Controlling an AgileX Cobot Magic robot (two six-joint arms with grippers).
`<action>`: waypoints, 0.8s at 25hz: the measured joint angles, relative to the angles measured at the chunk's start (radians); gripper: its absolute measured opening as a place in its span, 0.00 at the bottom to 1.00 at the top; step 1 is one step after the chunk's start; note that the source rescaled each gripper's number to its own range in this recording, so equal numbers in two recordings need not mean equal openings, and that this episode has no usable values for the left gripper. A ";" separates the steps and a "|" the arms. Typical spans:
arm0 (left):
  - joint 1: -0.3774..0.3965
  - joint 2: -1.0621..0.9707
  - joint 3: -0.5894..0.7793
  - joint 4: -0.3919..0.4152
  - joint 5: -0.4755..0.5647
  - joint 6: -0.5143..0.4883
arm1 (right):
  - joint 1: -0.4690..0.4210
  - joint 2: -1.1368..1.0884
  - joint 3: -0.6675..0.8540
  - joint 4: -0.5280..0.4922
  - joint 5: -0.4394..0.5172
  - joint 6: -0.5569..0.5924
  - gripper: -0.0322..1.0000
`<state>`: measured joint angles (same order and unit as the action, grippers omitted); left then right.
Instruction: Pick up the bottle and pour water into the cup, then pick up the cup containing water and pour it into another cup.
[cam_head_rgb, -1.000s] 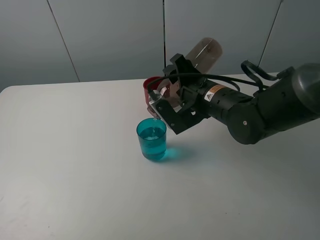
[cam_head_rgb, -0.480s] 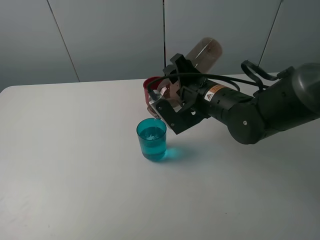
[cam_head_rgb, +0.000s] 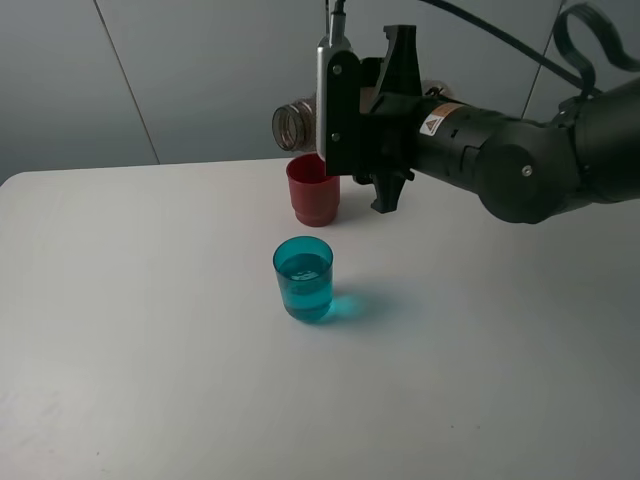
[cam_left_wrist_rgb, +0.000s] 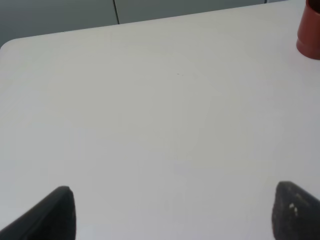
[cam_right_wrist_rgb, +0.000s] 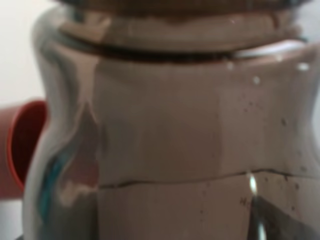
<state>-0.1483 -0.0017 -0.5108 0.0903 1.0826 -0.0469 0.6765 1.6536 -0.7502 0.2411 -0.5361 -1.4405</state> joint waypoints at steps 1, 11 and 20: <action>0.000 0.000 0.000 0.000 0.000 0.000 | -0.010 -0.005 0.000 -0.046 0.010 0.094 0.07; 0.000 0.000 0.000 0.000 0.000 0.000 | -0.263 0.005 0.000 -0.520 -0.069 1.362 0.07; 0.000 0.000 0.000 0.000 0.000 0.000 | -0.413 0.156 0.034 -0.423 -0.224 1.466 0.07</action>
<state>-0.1483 -0.0017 -0.5108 0.0903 1.0826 -0.0469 0.2632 1.8094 -0.7164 -0.1815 -0.7604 0.0256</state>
